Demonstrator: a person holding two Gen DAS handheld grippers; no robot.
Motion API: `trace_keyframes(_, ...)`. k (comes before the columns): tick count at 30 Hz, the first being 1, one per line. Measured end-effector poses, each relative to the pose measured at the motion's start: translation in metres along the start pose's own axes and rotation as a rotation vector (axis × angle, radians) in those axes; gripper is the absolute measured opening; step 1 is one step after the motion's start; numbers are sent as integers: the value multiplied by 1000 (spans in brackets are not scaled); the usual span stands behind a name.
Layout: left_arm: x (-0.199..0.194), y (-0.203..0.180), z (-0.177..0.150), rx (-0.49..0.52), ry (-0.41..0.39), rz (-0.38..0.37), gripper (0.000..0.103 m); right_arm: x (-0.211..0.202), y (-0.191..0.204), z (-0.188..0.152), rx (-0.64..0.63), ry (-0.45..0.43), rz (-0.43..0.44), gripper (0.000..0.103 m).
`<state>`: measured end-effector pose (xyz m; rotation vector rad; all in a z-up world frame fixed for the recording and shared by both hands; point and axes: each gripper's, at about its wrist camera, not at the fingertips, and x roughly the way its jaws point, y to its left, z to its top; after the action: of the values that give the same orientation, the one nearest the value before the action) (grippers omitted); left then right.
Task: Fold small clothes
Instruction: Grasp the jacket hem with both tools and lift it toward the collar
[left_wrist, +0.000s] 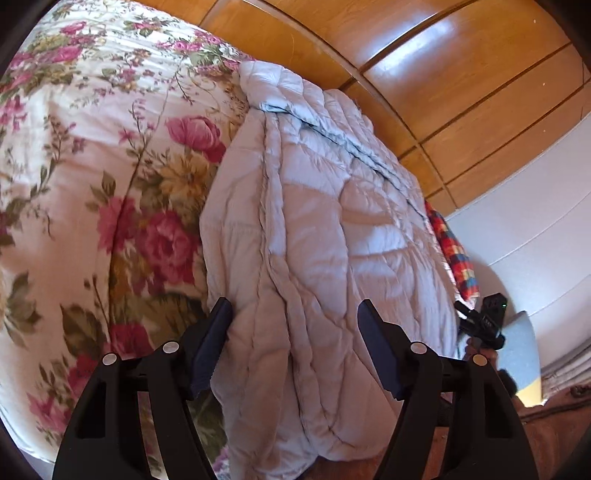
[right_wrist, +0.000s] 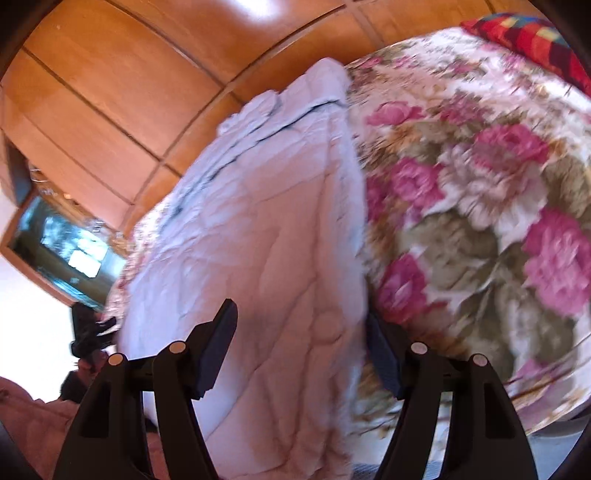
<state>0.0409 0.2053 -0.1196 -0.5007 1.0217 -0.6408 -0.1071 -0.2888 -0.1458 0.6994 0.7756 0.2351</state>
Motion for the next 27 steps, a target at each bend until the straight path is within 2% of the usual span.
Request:
trace_keyframes(5,0,-1,-11,-18,12,-61,69,0,2,-15,-7,36,89,66)
trace_keyframes(7,-3,-3,-15,10,17,-10,69,0,1,-20,-16,43,107,65)
trace_keyframes(9,-13,0,-15,9,-19,44,69,-2,-1,-24,-9,53,130,64)
trace_keyframes(11,-19,7,-13,-32,-43,36,69,-1,-4,-26,14,57,171,64)
trace_keyframes(14,-6,8,-17,-34,41,13,69,7,-4,-27,30,80,230,63)
trace_keyframes(16,1,-4,-23,26,62,29,72,13,0,-29,17,94,237,63)
trace_keyframes(18,8,-13,-26,37,82,9,73,15,4,-30,14,101,244,63)
trace_keyframes(19,9,-15,-26,28,82,4,72,15,5,-31,17,111,258,56)
trace_keyframes(20,11,-17,-27,19,88,-18,71,17,7,-33,18,135,270,39)
trace_keyframes(21,14,-22,-31,15,118,-55,58,21,9,-31,15,149,271,37)
trace_keyframes(23,25,-35,-40,55,176,-50,34,25,13,-35,5,156,288,27)
trace_keyframes(24,31,-44,-46,91,202,-42,28,25,12,-35,13,151,304,26)
trace_keyframes(27,29,-54,-43,97,176,-62,18,19,18,-29,16,113,342,20)
